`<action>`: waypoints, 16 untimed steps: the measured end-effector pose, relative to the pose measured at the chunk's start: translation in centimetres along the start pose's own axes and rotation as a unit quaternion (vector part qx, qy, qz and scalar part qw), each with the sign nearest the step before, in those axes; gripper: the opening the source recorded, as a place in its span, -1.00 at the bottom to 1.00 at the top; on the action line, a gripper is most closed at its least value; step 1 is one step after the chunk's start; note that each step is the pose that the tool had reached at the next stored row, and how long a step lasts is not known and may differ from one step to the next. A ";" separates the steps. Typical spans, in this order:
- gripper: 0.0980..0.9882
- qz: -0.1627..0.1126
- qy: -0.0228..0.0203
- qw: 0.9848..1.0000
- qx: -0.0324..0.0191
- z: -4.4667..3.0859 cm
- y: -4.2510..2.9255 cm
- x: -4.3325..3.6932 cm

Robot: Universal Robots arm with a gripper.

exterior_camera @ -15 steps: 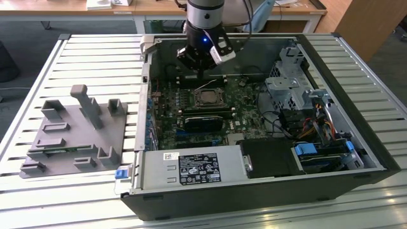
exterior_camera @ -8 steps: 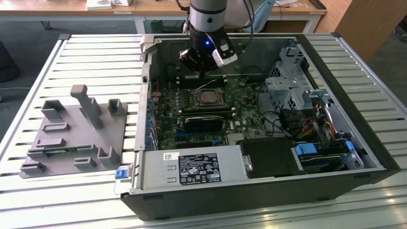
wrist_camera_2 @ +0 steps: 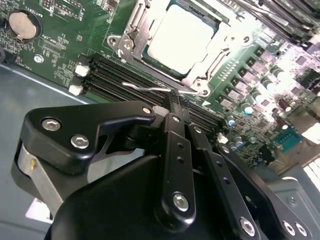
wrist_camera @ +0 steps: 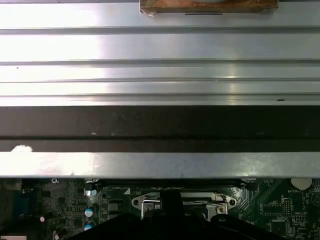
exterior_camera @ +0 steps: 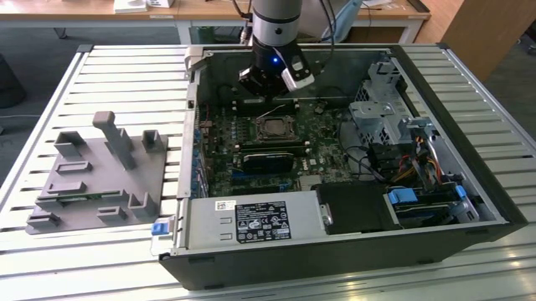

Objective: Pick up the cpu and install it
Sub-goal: 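Install the first cpu locking lever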

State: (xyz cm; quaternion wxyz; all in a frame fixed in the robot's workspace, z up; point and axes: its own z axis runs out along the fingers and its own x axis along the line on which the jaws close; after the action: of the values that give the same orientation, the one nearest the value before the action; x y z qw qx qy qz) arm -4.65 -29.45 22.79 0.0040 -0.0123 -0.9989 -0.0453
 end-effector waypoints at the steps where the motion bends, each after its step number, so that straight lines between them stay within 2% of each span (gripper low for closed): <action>1: -0.98 0.000 0.000 1.000 0.000 0.07 0.02 -0.12; 6: -0.98 0.000 0.000 1.000 0.000 0.37 0.15 -0.75; 16: -0.98 0.000 0.000 1.000 0.001 0.79 0.28 -1.35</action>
State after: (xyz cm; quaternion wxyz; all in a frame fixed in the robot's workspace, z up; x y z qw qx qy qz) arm -3.30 -29.14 22.01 0.0040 -0.0123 -0.9989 -0.0444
